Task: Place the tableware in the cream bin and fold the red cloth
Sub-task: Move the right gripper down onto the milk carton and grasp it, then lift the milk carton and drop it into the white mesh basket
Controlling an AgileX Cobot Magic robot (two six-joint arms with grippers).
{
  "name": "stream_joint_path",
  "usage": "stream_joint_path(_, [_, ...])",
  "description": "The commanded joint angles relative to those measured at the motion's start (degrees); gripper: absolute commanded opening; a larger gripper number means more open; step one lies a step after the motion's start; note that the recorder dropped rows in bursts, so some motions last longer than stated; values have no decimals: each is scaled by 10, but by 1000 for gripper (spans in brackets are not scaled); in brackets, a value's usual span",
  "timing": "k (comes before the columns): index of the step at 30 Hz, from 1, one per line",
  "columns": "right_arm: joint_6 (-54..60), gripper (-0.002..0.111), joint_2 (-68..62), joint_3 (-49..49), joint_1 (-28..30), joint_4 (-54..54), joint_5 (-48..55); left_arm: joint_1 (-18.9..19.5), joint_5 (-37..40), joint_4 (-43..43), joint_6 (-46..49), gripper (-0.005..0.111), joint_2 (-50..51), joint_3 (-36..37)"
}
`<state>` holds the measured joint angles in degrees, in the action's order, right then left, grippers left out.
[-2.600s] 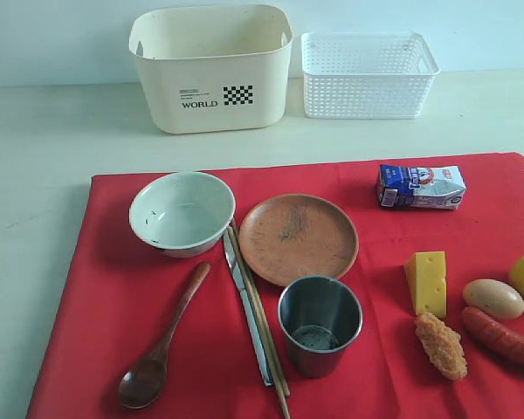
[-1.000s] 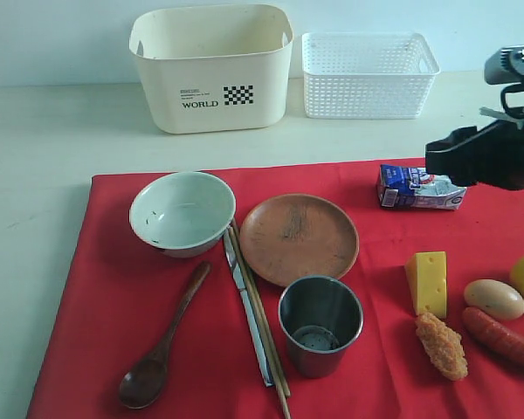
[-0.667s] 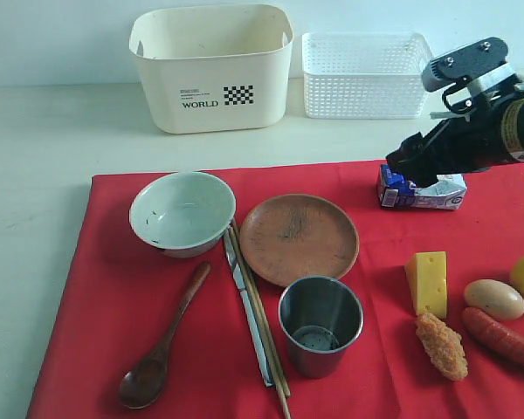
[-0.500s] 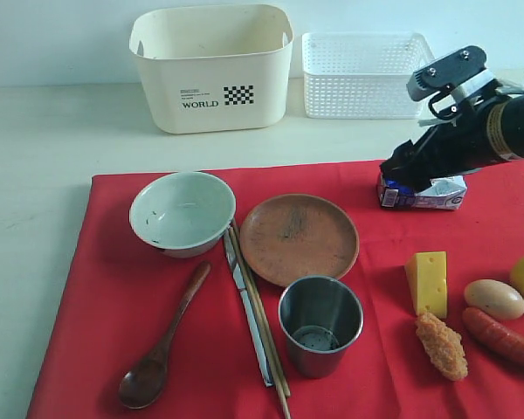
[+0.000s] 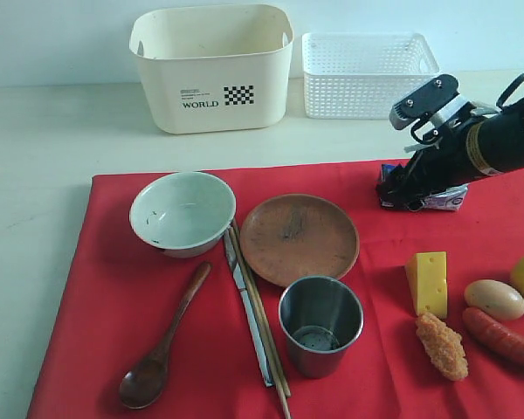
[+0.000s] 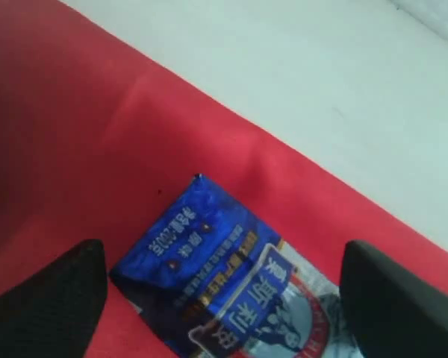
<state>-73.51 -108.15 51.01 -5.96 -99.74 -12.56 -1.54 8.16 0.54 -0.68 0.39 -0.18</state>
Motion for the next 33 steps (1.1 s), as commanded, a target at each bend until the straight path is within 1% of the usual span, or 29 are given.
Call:
stream_joint_path(1, [24,81,-23,11,0,-2,37,1,-1,7,-2,1,-4,2])
stream_joint_path(5, [24,80,-44,21,0,-2,41,1,-1,7,-2,1,-4,2])
stream_joint_path(7, [27,71,-48,21,0,-2,39,1,-1,7,-2,1,-4,2])
stream_joint_path(8, [27,55,-45,21,0,-2,39,1,-1,7,-2,1,-4,2])
stream_joint_path(9, [26,47,-41,21,0,-2,39,1,-1,7,-2,1,-4,2])
stream_joint_path(10, [24,26,-35,21,0,-2,39,1,-1,7,-2,1,-4,2])
stream_joint_path(11, [17,16,-29,21,0,-2,38,1,-1,7,-2,1,-4,2])
stream_joint_path(12, [11,0,-17,21,0,-2,33,1,-1,7,-2,1,-4,2])
stream_joint_path(14, [-18,0,12,21,0,-2,18,1,-1,7,-2,1,-4,2])
stream_joint_path(17, [-80,0,63,21,0,-2,-60,1,-1,7,-2,1,-4,2])
stream_joint_path(19, [-80,0,89,21,0,-2,-122,1,-1,7,-2,1,-4,2])
stream_joint_path(21, [-81,0,105,21,0,-2,-162,1,-1,7,-2,1,-4,2])
stream_joint_path(25, [-79,0,107,21,0,17,-176,1,-1,7,-2,1,-4,2])
stream_joint_path(28, [-72,0,107,21,0,65,-175,1,-1,7,-2,1,-4,2])
stream_joint_path(30, [-44,0,107,28,0,105,-174,1,-1,7,-2,1,-4,2])
stream_joint_path(33, [-25,0,106,55,0,143,-166,1,-1,7,-2,1,-4,2])
